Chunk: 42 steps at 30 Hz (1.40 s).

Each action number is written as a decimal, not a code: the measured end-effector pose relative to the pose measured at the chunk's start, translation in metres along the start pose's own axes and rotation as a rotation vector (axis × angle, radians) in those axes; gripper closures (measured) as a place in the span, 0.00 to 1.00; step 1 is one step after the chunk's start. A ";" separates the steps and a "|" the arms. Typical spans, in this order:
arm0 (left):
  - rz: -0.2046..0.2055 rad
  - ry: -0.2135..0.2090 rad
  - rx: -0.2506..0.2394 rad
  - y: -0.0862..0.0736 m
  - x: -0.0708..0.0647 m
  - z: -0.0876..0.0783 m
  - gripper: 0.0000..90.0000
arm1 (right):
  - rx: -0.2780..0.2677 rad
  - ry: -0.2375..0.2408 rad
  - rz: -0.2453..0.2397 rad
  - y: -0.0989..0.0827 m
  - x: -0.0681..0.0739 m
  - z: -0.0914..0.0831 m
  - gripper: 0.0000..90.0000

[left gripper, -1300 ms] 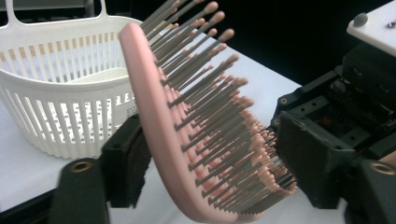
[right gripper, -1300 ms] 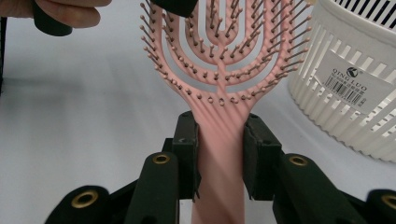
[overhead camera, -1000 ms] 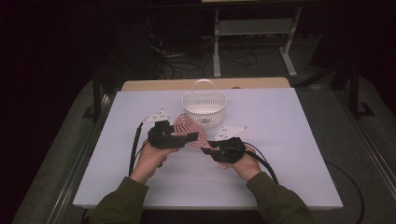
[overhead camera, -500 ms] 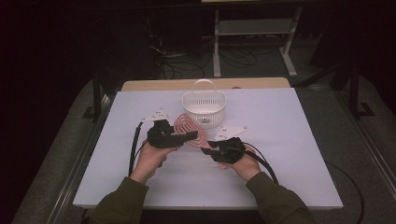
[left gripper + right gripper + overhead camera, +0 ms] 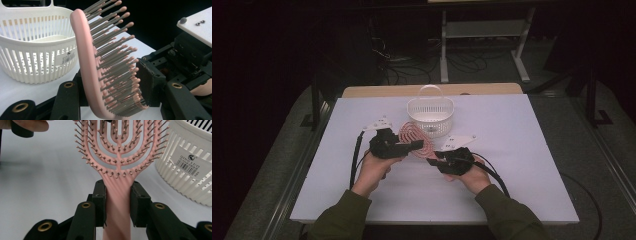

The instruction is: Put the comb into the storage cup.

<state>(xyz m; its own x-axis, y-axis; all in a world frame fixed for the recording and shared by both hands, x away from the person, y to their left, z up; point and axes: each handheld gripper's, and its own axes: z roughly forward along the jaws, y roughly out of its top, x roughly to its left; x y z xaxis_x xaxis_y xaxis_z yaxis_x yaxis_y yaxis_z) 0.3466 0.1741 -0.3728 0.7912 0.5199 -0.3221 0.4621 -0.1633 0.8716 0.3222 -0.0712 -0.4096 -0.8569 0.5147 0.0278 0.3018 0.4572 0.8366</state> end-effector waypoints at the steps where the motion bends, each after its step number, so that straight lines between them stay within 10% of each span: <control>1: -0.002 -0.003 -0.001 0.000 0.000 0.000 0.58 | 0.001 0.000 -0.002 0.000 0.000 0.000 0.76; 42: -0.018 -0.063 -0.040 0.001 -0.002 -0.002 0.70 | -0.010 0.021 0.025 -0.001 0.001 0.004 0.67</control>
<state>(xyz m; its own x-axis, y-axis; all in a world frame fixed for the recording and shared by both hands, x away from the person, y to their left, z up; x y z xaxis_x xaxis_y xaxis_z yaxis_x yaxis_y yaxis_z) 0.3448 0.1741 -0.3702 0.8070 0.4687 -0.3593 0.4610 -0.1199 0.8792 0.3231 -0.0684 -0.4121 -0.8579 0.5103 0.0601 0.3190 0.4372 0.8409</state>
